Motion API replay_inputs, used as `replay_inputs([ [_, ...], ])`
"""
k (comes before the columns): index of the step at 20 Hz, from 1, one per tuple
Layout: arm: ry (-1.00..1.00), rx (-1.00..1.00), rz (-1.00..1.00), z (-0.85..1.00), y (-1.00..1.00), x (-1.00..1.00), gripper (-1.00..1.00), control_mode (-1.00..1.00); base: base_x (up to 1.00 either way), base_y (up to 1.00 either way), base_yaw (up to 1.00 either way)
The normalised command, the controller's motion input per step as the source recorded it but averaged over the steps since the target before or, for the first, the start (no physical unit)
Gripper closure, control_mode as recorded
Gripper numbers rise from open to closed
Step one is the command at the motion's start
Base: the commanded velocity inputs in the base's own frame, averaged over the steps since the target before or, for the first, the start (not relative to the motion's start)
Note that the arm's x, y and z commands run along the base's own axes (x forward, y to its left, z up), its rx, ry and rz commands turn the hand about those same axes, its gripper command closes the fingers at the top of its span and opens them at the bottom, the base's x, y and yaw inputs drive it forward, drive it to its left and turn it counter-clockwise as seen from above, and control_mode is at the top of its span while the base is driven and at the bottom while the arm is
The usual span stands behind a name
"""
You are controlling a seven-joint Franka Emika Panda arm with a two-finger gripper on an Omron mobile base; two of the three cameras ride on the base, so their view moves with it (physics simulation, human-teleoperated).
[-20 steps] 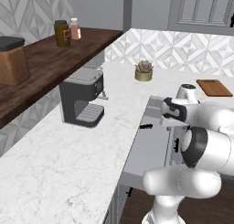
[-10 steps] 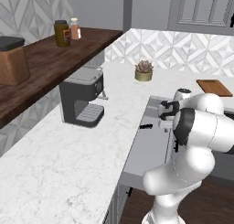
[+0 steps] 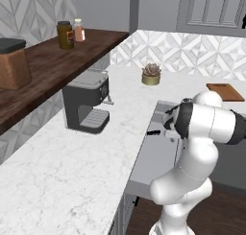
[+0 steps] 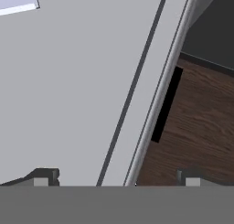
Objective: Pick up the knife from the drawer and place it on the cutting board. Then place the meat from the plate to the cutting board.
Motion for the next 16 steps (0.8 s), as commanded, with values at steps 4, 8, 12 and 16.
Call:
replay_inputs([
  [4, 0.03, 0.0, -0.02, -0.11, -0.09, 0.04, -1.0, -1.0, 0.0, 0.0, 0.0],
  [8, 0.0, 0.0, -0.02, -0.21, -0.01, 0.17, -1.0, -1.0, 0.0, 0.0, 0.0],
  [12, 0.01, 0.0, -0.02, -0.29, -0.02, 0.12, -1.0, -1.0, 0.0, 0.0, 0.0],
  [16, 0.01, 0.0, 0.0, -0.3, -0.02, 0.07, -1.0, -1.0, 0.0, 0.0, 0.0],
])
